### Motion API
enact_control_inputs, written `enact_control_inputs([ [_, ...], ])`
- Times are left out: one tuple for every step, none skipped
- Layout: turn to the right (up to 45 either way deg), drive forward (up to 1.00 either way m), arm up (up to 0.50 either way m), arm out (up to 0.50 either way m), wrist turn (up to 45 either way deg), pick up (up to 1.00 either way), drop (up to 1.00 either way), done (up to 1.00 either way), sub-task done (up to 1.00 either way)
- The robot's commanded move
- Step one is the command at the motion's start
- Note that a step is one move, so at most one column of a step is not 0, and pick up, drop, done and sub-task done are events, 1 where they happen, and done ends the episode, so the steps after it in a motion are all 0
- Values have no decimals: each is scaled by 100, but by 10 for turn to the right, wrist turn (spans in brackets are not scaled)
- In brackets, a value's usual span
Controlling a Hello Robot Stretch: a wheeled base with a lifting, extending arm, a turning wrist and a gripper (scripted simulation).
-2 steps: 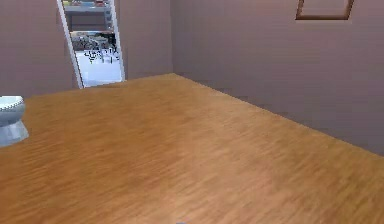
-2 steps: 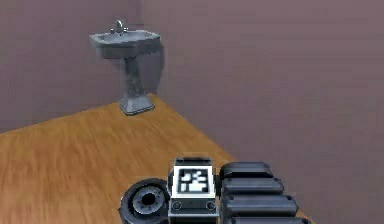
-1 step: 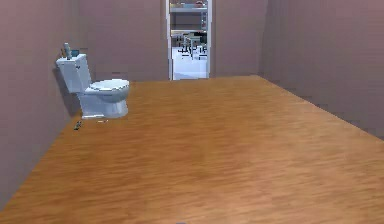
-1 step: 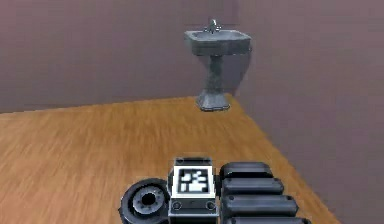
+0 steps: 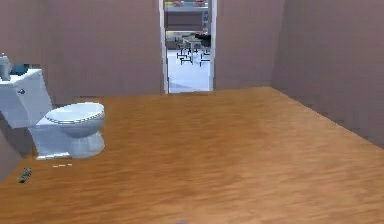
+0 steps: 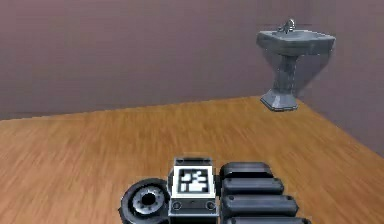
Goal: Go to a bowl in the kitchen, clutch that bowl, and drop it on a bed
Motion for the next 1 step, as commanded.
enact_control_inputs([
  [0,100,0,0,0,0,0,0,0],
])
